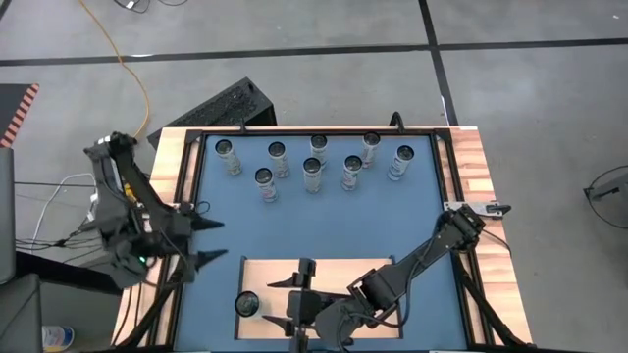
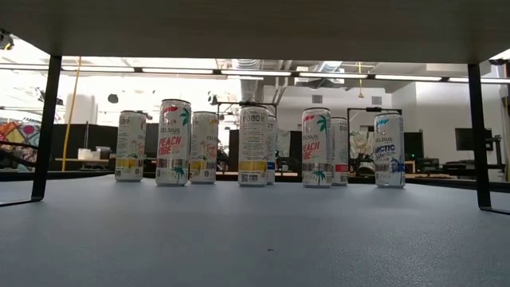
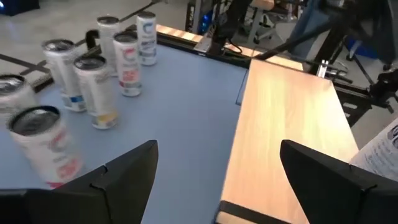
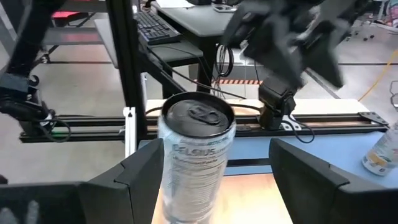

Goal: Place canned beverage on shelf
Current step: Put the bottom right white blue soda can on the shelf

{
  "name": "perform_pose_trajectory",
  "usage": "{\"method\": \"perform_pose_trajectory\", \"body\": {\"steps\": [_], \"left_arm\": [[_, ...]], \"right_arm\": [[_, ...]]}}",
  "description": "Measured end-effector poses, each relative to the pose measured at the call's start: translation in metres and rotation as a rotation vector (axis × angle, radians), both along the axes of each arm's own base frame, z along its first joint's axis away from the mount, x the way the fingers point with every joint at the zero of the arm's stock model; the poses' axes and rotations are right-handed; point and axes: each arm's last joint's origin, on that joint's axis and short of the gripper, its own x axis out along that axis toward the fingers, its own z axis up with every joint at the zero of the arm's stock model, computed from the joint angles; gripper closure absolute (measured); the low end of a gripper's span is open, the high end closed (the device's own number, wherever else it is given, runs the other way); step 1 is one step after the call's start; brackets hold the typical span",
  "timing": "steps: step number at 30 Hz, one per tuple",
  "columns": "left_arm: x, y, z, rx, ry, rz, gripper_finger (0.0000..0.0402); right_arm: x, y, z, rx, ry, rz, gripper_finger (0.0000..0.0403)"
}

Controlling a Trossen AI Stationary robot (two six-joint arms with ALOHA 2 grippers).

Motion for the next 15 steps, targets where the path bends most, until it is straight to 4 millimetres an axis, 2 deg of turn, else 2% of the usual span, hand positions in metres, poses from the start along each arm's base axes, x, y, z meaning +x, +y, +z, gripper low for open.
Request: {"method": "perform_pose_trajectory", "body": {"steps": [8,15], "left_arm": [[0.017,-0.032,-0.020,0.044,0.018,-0.035,0.0079],[0.026,-0.040,-0.022,0.035,-0.006,-0.012,0.0079]], "right_arm": [[0.008,-0.010,-0.002,0.011,0.006,0.006,0.0117],[0.008,-0.009,-0.003,0.020,0.011,0.017,0.0117]]}}
